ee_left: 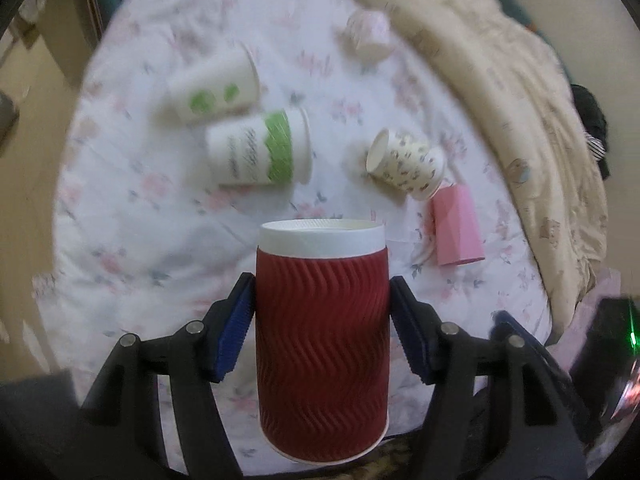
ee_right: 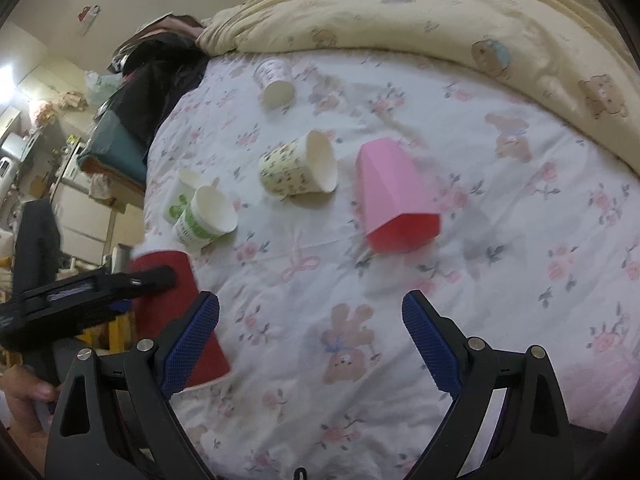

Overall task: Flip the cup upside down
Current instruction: 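Close the left tool on the red cup while the right tool releases it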

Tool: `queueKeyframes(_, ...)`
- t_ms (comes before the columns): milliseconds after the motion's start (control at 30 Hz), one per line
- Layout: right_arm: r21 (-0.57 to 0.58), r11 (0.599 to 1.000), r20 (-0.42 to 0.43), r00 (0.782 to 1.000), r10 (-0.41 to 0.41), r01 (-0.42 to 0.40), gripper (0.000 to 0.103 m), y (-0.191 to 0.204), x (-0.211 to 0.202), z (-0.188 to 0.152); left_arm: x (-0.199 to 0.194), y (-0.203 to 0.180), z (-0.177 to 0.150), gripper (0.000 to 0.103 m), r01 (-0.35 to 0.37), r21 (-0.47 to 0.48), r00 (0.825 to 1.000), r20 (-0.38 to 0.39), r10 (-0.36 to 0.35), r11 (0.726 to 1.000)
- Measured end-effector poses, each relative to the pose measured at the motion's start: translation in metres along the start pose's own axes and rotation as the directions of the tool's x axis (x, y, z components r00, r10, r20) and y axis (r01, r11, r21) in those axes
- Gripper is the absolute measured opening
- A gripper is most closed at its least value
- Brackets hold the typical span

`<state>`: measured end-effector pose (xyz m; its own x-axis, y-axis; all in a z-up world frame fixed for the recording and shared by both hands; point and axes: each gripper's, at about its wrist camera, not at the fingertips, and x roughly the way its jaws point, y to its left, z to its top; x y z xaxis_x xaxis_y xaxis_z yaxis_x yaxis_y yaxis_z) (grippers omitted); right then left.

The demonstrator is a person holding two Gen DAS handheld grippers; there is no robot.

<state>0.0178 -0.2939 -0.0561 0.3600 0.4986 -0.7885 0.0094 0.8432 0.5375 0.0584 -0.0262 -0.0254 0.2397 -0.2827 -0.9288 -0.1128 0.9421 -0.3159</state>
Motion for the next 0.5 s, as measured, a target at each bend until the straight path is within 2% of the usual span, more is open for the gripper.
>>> queueKeyframes(100,0.011,0.995,-0.062,0.993,0.101,-0.1,0.095,0.008,0.012,-0.008,-0.014,0.017,-0.009,0.063,0.005,0.012,0.999,0.044,-0.006,1.0)
queueKeyframes(233,-0.11,0.984,-0.117,0.985,0.129,-0.142,0.095,0.037,0.023,-0.023,-0.011,0.032,-0.016,0.063,0.051,0.008,0.996,0.068,-0.052,0.999)
queueKeyframes(333,-0.213,0.959,-0.179,0.972,0.15,-0.187,0.095,0.063,0.034,-0.035,-0.004,0.032,-0.017,0.063,0.075,-0.01,0.995,0.064,-0.074,0.997)
queueKeyframes(433,-0.271,0.937,-0.203,0.965,0.168,-0.22,0.095,0.078,0.038,-0.042,-0.004,0.02,-0.02,0.063,0.053,0.045,0.995,0.078,-0.056,0.998)
queueKeyframes(500,-0.294,0.928,-0.213,0.962,0.172,-0.231,0.095,0.083,0.04,-0.045,-0.003,0.017,-0.023,0.063,0.074,0.053,0.995,0.068,-0.078,0.996)
